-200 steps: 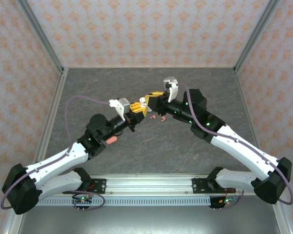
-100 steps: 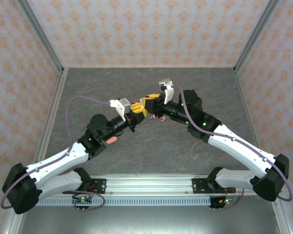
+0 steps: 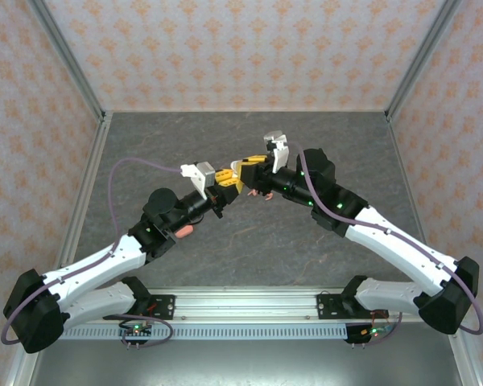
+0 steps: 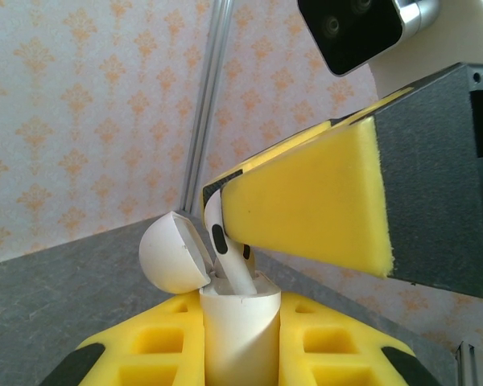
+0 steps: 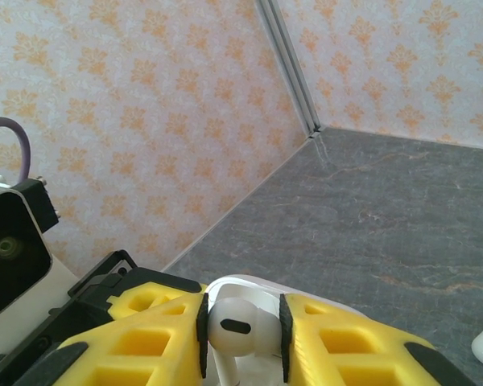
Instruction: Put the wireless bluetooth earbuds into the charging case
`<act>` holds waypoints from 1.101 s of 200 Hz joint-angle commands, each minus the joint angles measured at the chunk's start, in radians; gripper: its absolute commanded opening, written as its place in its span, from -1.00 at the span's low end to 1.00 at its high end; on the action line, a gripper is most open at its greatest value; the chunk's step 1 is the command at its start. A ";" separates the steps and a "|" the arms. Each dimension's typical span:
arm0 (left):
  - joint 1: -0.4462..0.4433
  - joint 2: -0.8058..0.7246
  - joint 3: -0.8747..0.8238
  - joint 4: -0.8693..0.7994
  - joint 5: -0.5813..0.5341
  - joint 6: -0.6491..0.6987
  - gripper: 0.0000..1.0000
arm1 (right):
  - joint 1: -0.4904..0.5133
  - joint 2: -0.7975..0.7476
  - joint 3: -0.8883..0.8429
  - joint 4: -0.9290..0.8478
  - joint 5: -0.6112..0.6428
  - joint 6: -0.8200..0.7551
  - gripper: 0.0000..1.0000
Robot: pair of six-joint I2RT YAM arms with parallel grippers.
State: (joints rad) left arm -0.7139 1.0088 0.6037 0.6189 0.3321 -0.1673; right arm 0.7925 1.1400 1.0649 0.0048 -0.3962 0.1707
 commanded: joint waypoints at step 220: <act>-0.007 -0.048 -0.002 0.055 -0.041 0.012 -1.00 | 0.007 -0.031 0.004 -0.070 0.025 -0.008 -0.42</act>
State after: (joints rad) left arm -0.7139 0.9882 0.6003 0.6178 0.3210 -0.1642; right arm 0.7925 1.1172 1.0649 -0.0299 -0.3779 0.1711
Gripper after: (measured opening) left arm 0.190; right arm 0.294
